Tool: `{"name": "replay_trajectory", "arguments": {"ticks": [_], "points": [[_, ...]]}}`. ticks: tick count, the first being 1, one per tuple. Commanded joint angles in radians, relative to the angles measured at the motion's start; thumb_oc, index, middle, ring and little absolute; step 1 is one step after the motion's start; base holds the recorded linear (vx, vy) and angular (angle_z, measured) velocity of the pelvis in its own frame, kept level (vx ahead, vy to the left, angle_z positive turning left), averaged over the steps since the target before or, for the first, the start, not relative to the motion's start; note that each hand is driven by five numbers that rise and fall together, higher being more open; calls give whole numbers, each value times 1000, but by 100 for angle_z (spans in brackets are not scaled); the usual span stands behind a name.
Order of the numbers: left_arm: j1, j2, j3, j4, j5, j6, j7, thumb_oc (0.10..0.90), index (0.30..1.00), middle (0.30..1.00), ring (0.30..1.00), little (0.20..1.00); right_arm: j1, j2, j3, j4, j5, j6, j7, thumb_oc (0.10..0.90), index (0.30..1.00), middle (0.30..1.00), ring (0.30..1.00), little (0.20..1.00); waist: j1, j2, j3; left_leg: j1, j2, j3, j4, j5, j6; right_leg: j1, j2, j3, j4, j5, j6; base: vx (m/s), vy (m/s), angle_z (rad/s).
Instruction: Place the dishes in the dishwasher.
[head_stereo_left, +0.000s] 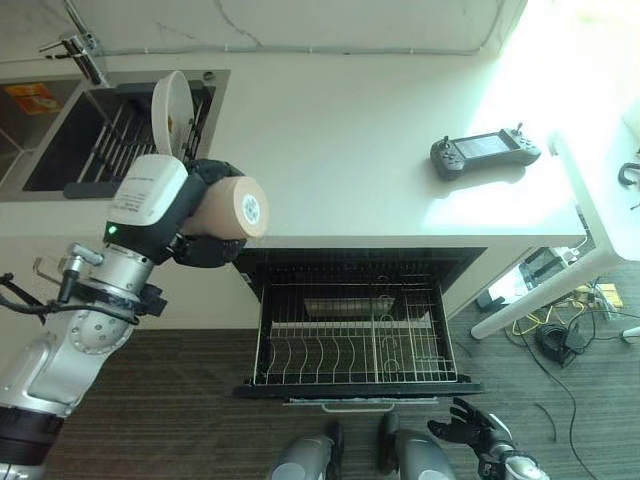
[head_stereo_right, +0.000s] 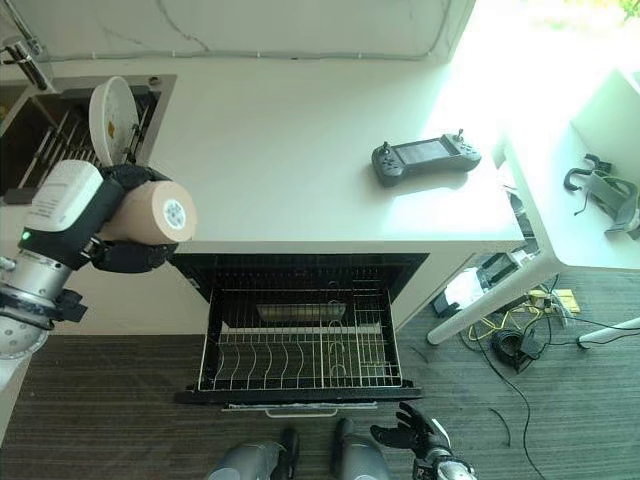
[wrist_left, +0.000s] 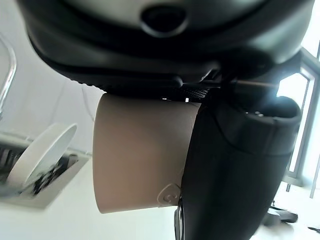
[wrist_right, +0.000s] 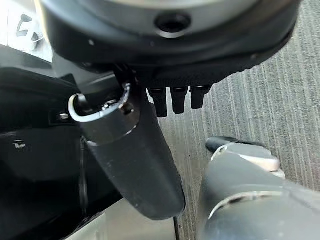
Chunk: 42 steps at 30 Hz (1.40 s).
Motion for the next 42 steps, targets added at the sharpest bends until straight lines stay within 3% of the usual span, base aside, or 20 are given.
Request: {"name": "replay_trajectory", "arguments": {"ticks": [1, 7, 10, 13, 14, 17, 22, 23, 24, 26, 27, 28, 29, 31, 33, 34, 39, 42], "points": [[-97, 19, 127, -68, -108, -54, 57, 400, 300, 300, 300, 300, 33, -68, -17, 4, 42, -22, -29, 800, 900, 900, 900, 900, -36, 38, -99, -35, 117, 7, -8, -67, -70, 34, -6, -17, 8, -131, 60, 64, -19, 3], [-86, 17, 123, -59, -132, -73, 49, 400, 300, 300, 300, 300, 45, -61, -71, -1, 200, -75, -84, 800, 900, 900, 900, 900, -44, 42, -104, -20, 121, 14, -8, -76, -71, 51, -6, -17, 8, -141, 58, 26, -5, -1], [-60, -31, 126, -58, -304, -100, -11, 400, 300, 300, 300, 300, 87, -53, -123, -171, 226, -179, -196, 800, 900, 900, 900, 900, -71, 36, -104, 0, 125, 33, -8, -90, -66, 62, -3, -3, 8, -147, 61, 5, 4, 4], [-49, -97, 109, -51, -438, -123, -63, 400, 300, 300, 300, 300, 114, -46, -159, -252, 217, -209, -264, 800, 900, 900, 900, 900, -90, 26, -104, 4, 127, 47, -8, -92, -63, 59, -2, 7, 8, -140, 62, -15, 15, -14], [-50, -164, 79, -53, -540, -118, -91, 400, 300, 300, 300, 300, 128, -44, -186, -293, 208, -248, -306, 800, 900, 900, 900, 900, -102, 19, -102, 17, 128, 57, -8, -102, -58, 64, 0, 14, 8, -142, 65, -26, 19, -15], [-60, -315, 8, -42, -634, -100, -82, 400, 300, 300, 300, 300, 146, -33, -221, -403, 181, -329, -351, 800, 900, 900, 900, 900, -128, 4, -96, 34, 126, 72, -8, -111, -46, 63, 5, 35, 8, -133, 68, -32, 24, -16], [-74, -516, -98, 31, -660, -118, -15, 400, 300, 300, 300, 300, 176, -14, -233, -717, 87, -426, -443, 800, 900, 900, 900, 900, -180, -21, -92, 53, 120, 100, -8, -124, -22, 48, 20, 87, 8, -109, 73, -44, 34, -45], [-58, -586, -117, 49, -629, -131, 18, 400, 300, 300, 300, 300, 182, -20, -227, -880, 16, -414, -476, 800, 900, 900, 900, 900, -201, -29, -89, 60, 120, 109, -8, -124, -16, 42, 28, 108, 8, -101, 72, -70, 65, -76], [-49, -613, -125, 48, -625, -137, 27, 400, 300, 300, 300, 300, 180, -28, -219, -935, -20, -429, -486, 800, 900, 900, 900, 900, -209, -31, -88, 62, 119, 113, -8, -124, -14, 38, 32, 118, 8, -98, 72, -74, 94, -73], [-66, -648, -160, 83, -645, -144, 67, 400, 300, 300, 300, 300, 181, -61, -209, -1053, -23, -485, -452, 800, 900, 900, 900, 900, -230, -33, -90, 75, 116, 127, -8, -133, -7, 37, 38, 138, 8, -99, 73, -34, 76, -56], [-69, -651, -161, 87, -643, -144, 70, 400, 300, 300, 300, 300, 180, -64, -208, -1066, -20, -482, -447, 800, 900, 900, 900, 900, -230, -34, -92, 73, 116, 130, -8, -129, -7, 33, 38, 141, 8, -95, 72, -22, 46, -78], [-77, -665, -169, 102, -656, -145, 79, 400, 300, 300, 300, 300, 174, -75, -205, -1106, -1, -502, -409, 800, 900, 900, 900, 900, -237, -35, -95, 76, 116, 137, -8, -130, -7, 31, 40, 147, 8, -95, 72, -41, 79, -62], [-85, -701, -192, 121, -651, -139, 120, 400, 300, 300, 300, 300, 131, -108, -169, -1201, 57, -518, -297, 800, 900, 900, 900, 900, -245, -30, -98, 87, 114, 148, -8, -133, -8, 35, 47, 162, 8, -96, 72, -41, 100, -59], [-136, -711, -250, 172, -535, -157, 218, 400, 300, 300, 300, 300, 70, -142, -90, -1288, 173, -502, -111, 800, 900, 900, 900, 900, -239, -29, -112, 93, 113, 150, -8, -134, -8, 44, 46, 161, 8, -103, 67, -41, 46, -31], [-139, -713, -266, 165, -434, -169, 279, 400, 300, 300, 300, 300, 15, -146, -21, -1329, 210, -469, -54, 800, 900, 900, 900, 900, -217, -28, -121, 85, 114, 145, -8, -129, -13, 43, 45, 153, 8, -103, 61, -41, -24, -3], [-156, -715, -299, 177, -345, -186, 352, 400, 300, 300, 300, 300, -46, -152, 53, -1342, 251, -420, -21, 800, 900, 900, 900, 900, -193, -30, -127, 84, 112, 135, -8, -129, -18, 53, 39, 135, 8, -111, 58, -22, -31, 23], [-194, -711, -356, 194, -156, -199, 509, 400, 300, 300, 300, 300, -178, -136, 191, -1322, 297, -305, -39, 800, 900, 900, 900, 900, -140, -38, -144, 79, 110, 106, -8, -127, -27, 77, 27, 98, 8, -124, 50, 17, -49, 41], [-212, -713, -368, 212, -116, -204, 546, 400, 300, 300, 300, 300, -222, -120, 223, -1308, 302, -290, -62, 800, 900, 900, 900, 900, -126, -42, -148, 79, 109, 95, -8, -126, -28, 87, 23, 84, 8, -128, 48, 35, -53, 28]]}}
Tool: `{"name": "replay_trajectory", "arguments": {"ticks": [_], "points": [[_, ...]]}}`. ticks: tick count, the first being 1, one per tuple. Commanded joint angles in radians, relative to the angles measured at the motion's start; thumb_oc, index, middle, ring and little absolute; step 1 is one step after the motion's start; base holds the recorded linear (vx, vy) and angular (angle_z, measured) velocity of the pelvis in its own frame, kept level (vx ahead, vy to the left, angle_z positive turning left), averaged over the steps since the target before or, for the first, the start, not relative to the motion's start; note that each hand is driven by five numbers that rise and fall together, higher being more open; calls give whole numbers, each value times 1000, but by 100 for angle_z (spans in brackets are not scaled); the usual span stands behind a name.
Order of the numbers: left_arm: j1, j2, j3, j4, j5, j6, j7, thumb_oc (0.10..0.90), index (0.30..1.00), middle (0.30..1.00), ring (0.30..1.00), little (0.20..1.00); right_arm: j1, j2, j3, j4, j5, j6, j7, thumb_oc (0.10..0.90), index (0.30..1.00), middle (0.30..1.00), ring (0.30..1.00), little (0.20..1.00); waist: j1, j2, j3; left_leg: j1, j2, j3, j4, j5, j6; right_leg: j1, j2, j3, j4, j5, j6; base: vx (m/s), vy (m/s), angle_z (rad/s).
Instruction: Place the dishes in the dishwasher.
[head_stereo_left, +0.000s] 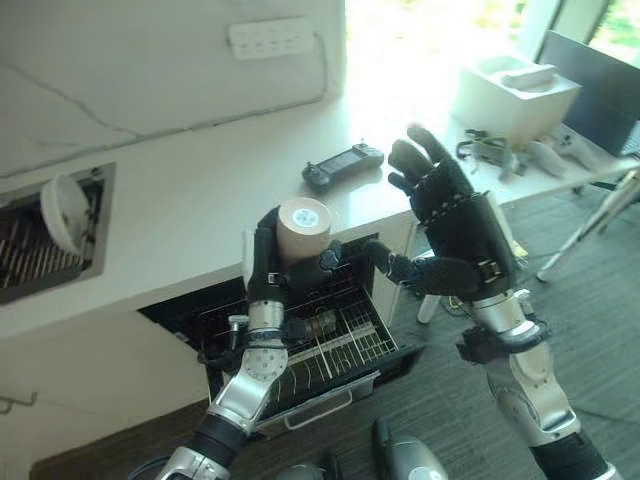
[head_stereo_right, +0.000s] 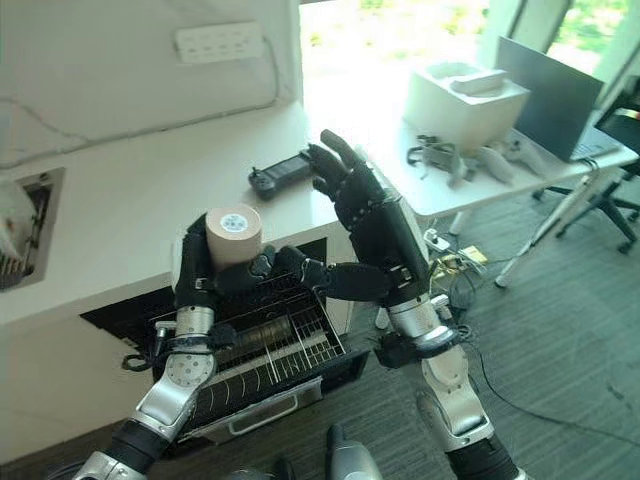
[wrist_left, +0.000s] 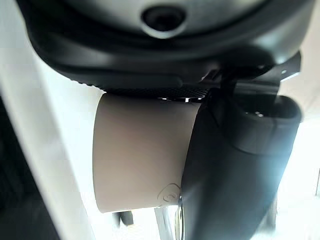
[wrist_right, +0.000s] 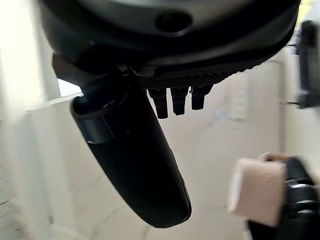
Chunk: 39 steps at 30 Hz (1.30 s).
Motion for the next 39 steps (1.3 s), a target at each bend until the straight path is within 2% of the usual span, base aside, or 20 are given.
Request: {"name": "replay_trajectory", "arguments": {"ticks": [1, 9, 10, 19, 24, 32, 39], "points": [[-140, 17, -3, -45, 134, -128, 80, 400, 300, 300, 300, 300, -76, 51, -35, -19, 32, -57, -31, 800, 900, 900, 900, 900, 1, -18, -66, 34, 38, -63, 40, -144, -31, 116, -36, 14, 41, -224, 87, 24, -31, 19], [-160, 8, -42, -51, 235, -120, 155, 400, 300, 300, 300, 300, -193, 109, 44, 27, 8, 27, -129, 800, 900, 900, 900, 900, 43, -23, -73, 32, 34, -95, 40, -143, -35, 140, -44, -20, 41, -238, 78, 21, -39, 17], [-163, 11, -47, -58, 246, -117, 156, 400, 300, 300, 300, 300, -210, 116, 56, 32, 11, 51, -125, 800, 900, 900, 900, 900, 49, -24, -74, 31, 33, -101, 40, -143, -36, 142, -45, -24, 41, -241, 77, 5, -34, 13], [-180, 4, -75, -41, 256, -120, 162, 400, 300, 300, 300, 300, -261, 137, 101, 67, 19, 118, -120, 800, 900, 900, 900, 900, 62, -27, -78, 33, 30, -111, 40, -141, -38, 150, -46, -29, 41, -244, 74, -2, -7, 3], [-192, 1, -89, -47, 242, -110, 143, 400, 300, 300, 300, 300, -289, 153, 130, 98, 43, 179, -97, 800, 900, 900, 900, 900, 70, -27, -79, 33, 31, -117, 40, -138, -41, 154, -47, -34, 41, -245, 73, 0, -6, 1], [-208, -6, -110, -52, 215, -90, 126, 400, 300, 300, 300, 300, -319, 178, 163, 105, 31, 196, -80, 800, 900, 900, 900, 900, 79, -27, -78, 31, 26, -127, 40, -133, -40, 156, -47, -37, 41, -244, 72, 2, -14, 7], [-217, -26, -138, -20, 179, -102, 101, 400, 300, 300, 300, 300, -382, 208, 203, 135, 40, 221, -68, 800, 900, 900, 900, 900, 93, -28, -78, 32, 21, -135, 40, -133, -37, 158, -48, -36, 41, -244, 69, 4, 0, 1]]}}
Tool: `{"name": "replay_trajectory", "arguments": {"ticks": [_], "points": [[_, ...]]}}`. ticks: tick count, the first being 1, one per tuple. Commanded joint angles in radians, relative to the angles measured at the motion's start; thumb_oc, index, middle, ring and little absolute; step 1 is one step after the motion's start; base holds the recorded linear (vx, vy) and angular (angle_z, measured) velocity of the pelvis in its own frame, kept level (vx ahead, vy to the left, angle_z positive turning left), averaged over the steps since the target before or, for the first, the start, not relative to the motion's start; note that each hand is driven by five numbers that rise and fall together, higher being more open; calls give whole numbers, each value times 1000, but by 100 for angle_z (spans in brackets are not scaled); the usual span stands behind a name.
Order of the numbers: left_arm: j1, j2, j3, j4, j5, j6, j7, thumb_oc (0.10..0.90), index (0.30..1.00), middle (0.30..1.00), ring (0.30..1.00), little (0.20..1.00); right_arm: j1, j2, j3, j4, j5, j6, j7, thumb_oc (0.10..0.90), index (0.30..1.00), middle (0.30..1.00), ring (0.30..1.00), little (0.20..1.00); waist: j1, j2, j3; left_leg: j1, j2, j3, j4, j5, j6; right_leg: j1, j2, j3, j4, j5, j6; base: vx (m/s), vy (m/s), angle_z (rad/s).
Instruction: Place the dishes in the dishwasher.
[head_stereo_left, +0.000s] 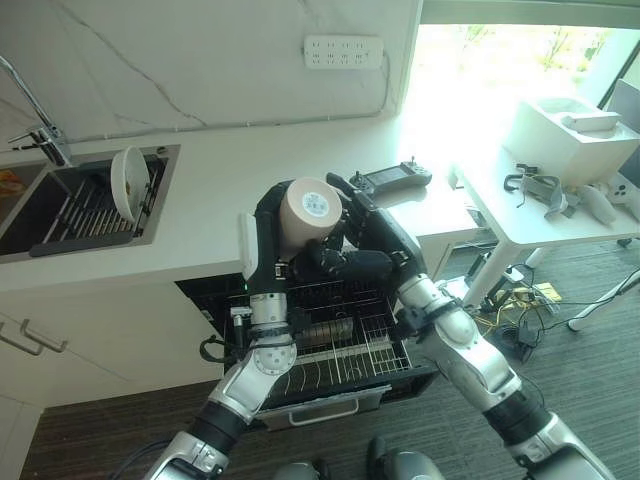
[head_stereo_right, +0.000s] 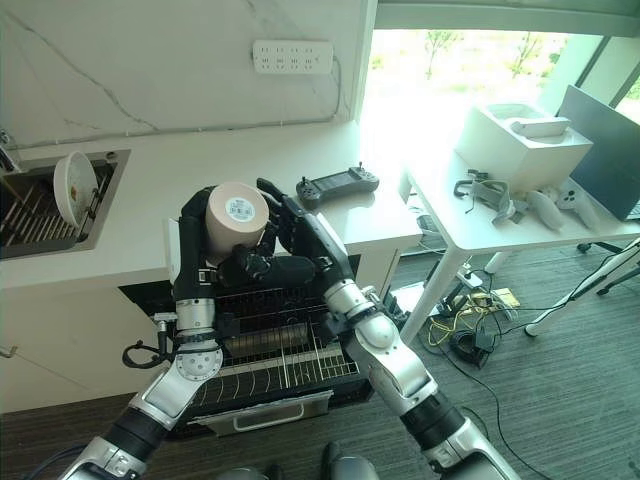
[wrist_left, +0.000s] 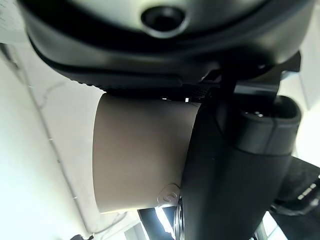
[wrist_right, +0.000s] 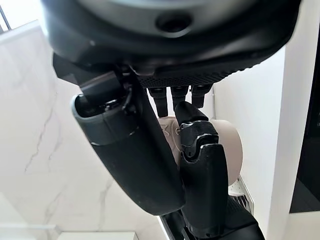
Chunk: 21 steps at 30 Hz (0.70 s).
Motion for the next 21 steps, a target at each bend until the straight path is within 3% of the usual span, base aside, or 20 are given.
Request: {"name": "replay_trajectory", "arguments": {"ticks": [1, 17, 19, 21], "points": [[-145, -26, -86, -39, 16, -102, -20, 400, 300, 300, 300, 300, -150, 86, 7, -1, 24, -54, 46, 800, 900, 900, 900, 900, 34, -7, -62, 31, 22, -46, 4, -137, -26, 113, -32, 50, 13, -217, 98, 0, 0, 0], [-165, -44, -141, -6, -23, -142, -106, 400, 300, 300, 300, 300, -199, 103, 47, 12, 133, 35, 130, 800, 900, 900, 900, 900, 45, -14, -59, 34, 15, -57, 4, -137, -21, 116, -31, 50, 13, -213, 99, 0, 0, 0], [-168, -46, -152, -2, -34, -144, -120, 400, 300, 300, 300, 300, -203, 109, 53, 19, 108, 34, 148, 800, 900, 900, 900, 900, 46, -14, -57, 34, 15, -58, 4, -137, -20, 116, -31, 50, 13, -212, 98, 0, 0, 0], [-175, -49, -162, 8, -53, -163, -182, 400, 300, 300, 300, 300, -220, 109, 55, 21, 6, 58, 190, 800, 900, 900, 900, 900, 47, -15, -56, 34, 13, -61, 4, -137, -20, 117, -31, 49, 13, -211, 98, 0, 0, 0]]}}
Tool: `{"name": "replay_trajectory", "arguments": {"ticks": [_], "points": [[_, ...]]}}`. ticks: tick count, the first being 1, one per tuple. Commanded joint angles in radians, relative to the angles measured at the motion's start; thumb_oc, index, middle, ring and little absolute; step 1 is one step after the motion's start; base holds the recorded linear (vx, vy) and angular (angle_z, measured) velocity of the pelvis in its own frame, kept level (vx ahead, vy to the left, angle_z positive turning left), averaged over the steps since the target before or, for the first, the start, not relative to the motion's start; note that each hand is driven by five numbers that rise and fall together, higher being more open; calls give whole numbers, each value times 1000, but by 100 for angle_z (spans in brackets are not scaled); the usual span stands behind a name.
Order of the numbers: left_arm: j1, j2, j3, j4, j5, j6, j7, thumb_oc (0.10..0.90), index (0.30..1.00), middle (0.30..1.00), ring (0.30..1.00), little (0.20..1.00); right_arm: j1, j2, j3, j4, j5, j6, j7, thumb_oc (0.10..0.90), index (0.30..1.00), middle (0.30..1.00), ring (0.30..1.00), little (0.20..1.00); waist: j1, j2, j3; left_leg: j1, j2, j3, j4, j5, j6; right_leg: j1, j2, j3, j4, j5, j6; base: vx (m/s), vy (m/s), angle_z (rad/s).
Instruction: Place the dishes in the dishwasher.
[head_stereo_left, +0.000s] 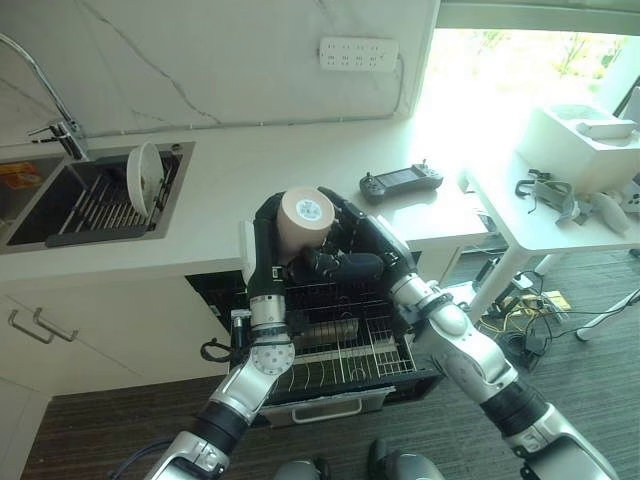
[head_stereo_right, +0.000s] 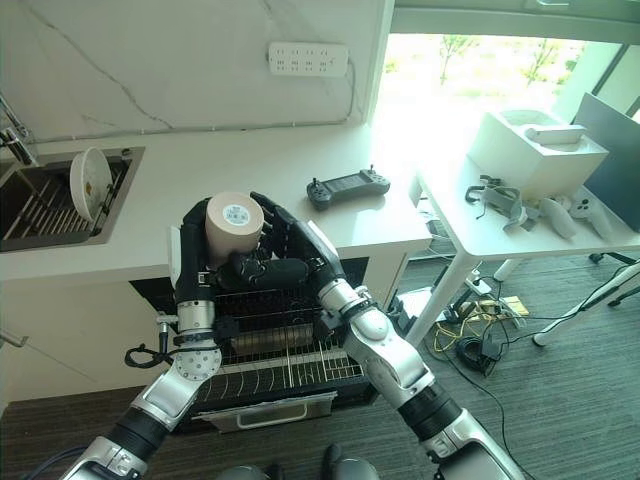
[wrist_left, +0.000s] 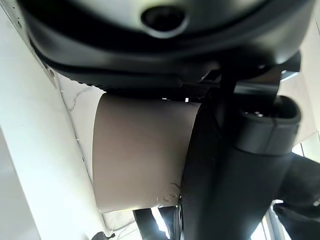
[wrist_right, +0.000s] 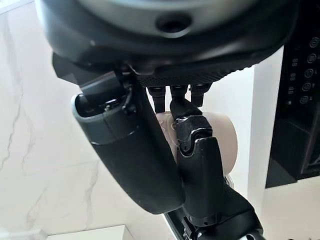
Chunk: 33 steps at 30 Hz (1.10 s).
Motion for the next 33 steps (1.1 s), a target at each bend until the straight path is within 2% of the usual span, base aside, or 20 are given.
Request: {"name": "replay_trajectory", "arguments": {"ticks": [1, 2, 3, 5, 7, 9, 12, 16, 23, 28, 33], "points": [[-176, -47, -146, -58, 19, -155, -151, 400, 300, 300, 300, 300, -196, 110, 53, -21, -100, -45, 151, 800, 900, 900, 900, 900, 22, -15, -55, 39, 13, -53, 0, -137, -18, 114, -29, 56, 8, -210, 100, 0, 0, 0], [-179, -46, -155, -61, 13, -151, -181, 400, 300, 300, 300, 300, -213, 96, 57, -22, -156, -44, 158, 800, 900, 900, 900, 900, 23, -15, -55, 38, 13, -54, 0, -136, -17, 114, -29, 58, 8, -210, 98, 0, 0, 0], [-180, -46, -161, -62, 14, -145, -187, 400, 300, 300, 300, 300, -226, 85, 60, -24, -158, -47, 157, 800, 900, 900, 900, 900, 24, -15, -54, 37, 14, -54, 0, -136, -17, 113, -29, 58, 8, -209, 98, 0, 0, 0], [-178, -40, -169, -57, -4, -141, -195, 400, 300, 300, 300, 300, -240, 61, 62, -30, -106, -51, 162, 800, 900, 900, 900, 900, 23, -16, -54, 38, 14, -54, 0, -138, -18, 113, -28, 59, 8, -209, 99, 14, 1, 4], [-182, -37, -176, -34, -77, -153, -270, 400, 300, 300, 300, 300, -253, 33, 35, -52, -30, -41, 197, 800, 900, 900, 900, 900, 20, -19, -54, 37, 13, -56, 0, -137, -17, 112, -29, 56, 8, -205, 102, 24, -8, 5], [-182, -40, -183, -23, -53, -158, -264, 400, 300, 300, 300, 300, -255, 29, 28, -51, 9, -24, 213, 800, 900, 900, 900, 900, 20, -21, -53, 38, 12, -56, 0, -136, -16, 113, -29, 56, 8, -204, 101, 20, -11, 5], [-194, -34, -190, 0, 83, -119, -120, 400, 300, 300, 300, 300, -245, 52, 20, -40, 105, -6, 145, 800, 900, 900, 900, 900, 17, -22, -52, 40, 12, -58, 0, -135, -17, 115, -28, 59, 8, -204, 101, 0, 0, 0], [-200, -39, -181, 20, 107, -102, -69, 400, 300, 300, 300, 300, -230, 79, 25, -36, 63, -16, 93, 800, 900, 900, 900, 900, 14, -20, -50, 41, 13, -56, 0, -135, -16, 115, -27, 63, 8, -204, 100, 0, 0, 0], [-217, -58, -206, 29, 110, -81, -36, 400, 300, 300, 300, 300, -227, 123, 49, -18, 43, -130, 10, 800, 900, 900, 900, 900, 11, -13, -45, 41, 17, -47, 0, -137, -16, 112, -26, 66, 8, -204, 100, 0, 0, 0], [-202, -58, -207, 8, 148, -85, 2, 400, 300, 300, 300, 300, -238, 150, 36, -5, 87, -138, -19, 800, 900, 900, 900, 900, 21, -11, -42, 39, 16, -49, 0, -137, -17, 114, -26, 61, 8, -207, 97, 0, 0, 0], [-215, -62, -212, 14, 231, -69, 107, 400, 300, 300, 300, 300, -246, 174, 50, 6, 102, -146, -54, 800, 900, 900, 900, 900, 23, -12, -44, 42, 15, -49, 0, -139, -15, 117, -27, 58, 8, -209, 96, 0, 0, 0]]}}
